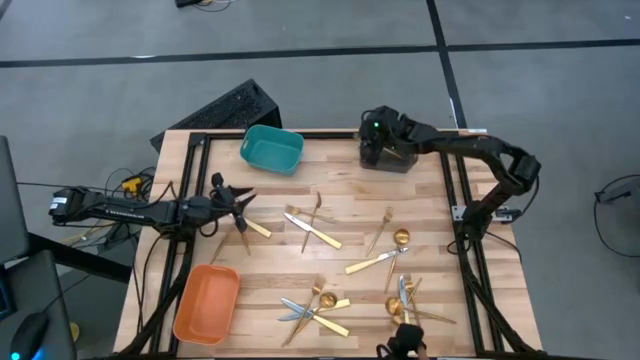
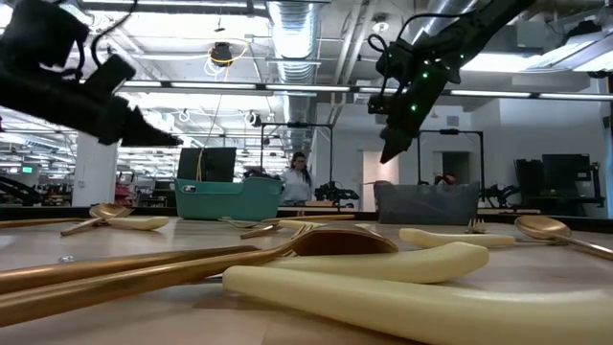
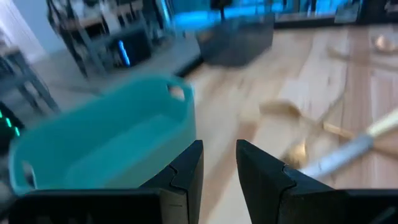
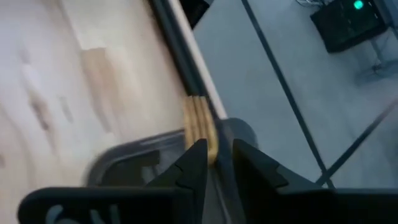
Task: Sort silverware by color (type)
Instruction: Put the gold spoon into the green bin
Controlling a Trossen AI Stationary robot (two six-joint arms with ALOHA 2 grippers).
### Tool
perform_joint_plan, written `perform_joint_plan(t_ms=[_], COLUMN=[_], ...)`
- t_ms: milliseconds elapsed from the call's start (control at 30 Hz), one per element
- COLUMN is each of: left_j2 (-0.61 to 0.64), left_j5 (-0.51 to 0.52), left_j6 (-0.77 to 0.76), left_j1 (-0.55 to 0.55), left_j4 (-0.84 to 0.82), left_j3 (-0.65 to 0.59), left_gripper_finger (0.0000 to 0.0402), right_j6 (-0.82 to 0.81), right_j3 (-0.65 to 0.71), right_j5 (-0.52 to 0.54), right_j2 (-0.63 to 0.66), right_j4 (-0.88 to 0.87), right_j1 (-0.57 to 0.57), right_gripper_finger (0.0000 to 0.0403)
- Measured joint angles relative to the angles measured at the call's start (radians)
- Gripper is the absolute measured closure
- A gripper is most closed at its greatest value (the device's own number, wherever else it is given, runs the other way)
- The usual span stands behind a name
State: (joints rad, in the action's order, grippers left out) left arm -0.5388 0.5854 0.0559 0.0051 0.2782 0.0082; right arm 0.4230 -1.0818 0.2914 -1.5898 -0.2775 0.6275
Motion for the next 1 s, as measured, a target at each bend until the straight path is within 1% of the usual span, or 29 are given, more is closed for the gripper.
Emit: perform_joint_plan(t_ms=[67,133,200,267,400,500,533,667,767,867,933,1000], left_j2=[0.000,0.000,0.000,0.000,0.000,0.000,0.000,0.000,0.000,0.000,0.000,0.000], left_j5=[-0.004,-0.027,-0.077,-0.117,-0.096,-0.071,-0.061,-0.013,-0.025,-0.092,-0.167,-0.263], left_j6=[0.058,0.100,0.136,0.162,0.154,0.176,0.190,0.222,0.249,0.269,0.261,0.244], left_j1=[0.000,0.000,0.000,0.000,0.000,0.002,0.007,0.049,0.103,0.163,0.213,0.261], left_j4=[0.067,0.119,0.150,0.167,0.189,0.189,0.192,0.228,0.262,0.285,0.299,0.309], left_j3=[0.000,0.000,0.000,0.000,0.000,0.000,0.000,0.000,0.000,0.000,0.000,0.000], left_gripper_finger=[0.0315,0.0315,0.0315,0.0315,0.0311,0.0303,0.0300,0.0294,0.0293,0.0293,0.0293,0.0293], right_j6=[-0.035,-0.110,-0.194,-0.246,-0.266,-0.266,-0.259,-0.139,-0.146,-0.199,-0.222,-0.240], right_j3=[0.001,0.001,0.001,0.001,0.001,0.001,0.001,0.001,0.000,-0.023,-0.038,-0.040], right_j5=[0.001,-0.011,-0.076,-0.169,-0.314,-0.378,-0.380,-0.376,-0.373,-0.372,-0.369,-0.368], right_j2=[0.000,0.000,0.000,0.000,0.000,0.000,0.000,0.000,0.000,0.000,0.001,0.001], right_j4=[0.022,0.064,0.109,0.171,0.281,0.322,0.334,0.444,0.544,0.573,0.578,0.573], right_j1=[0.006,0.003,-0.003,-0.016,-0.067,-0.109,-0.123,-0.163,-0.177,-0.178,-0.173,-0.173], right_gripper_finger=[0.0296,0.0295,0.0295,0.0295,0.0295,0.0295,0.0294,0.0294,0.0294,0.0294,0.0294,0.0294])
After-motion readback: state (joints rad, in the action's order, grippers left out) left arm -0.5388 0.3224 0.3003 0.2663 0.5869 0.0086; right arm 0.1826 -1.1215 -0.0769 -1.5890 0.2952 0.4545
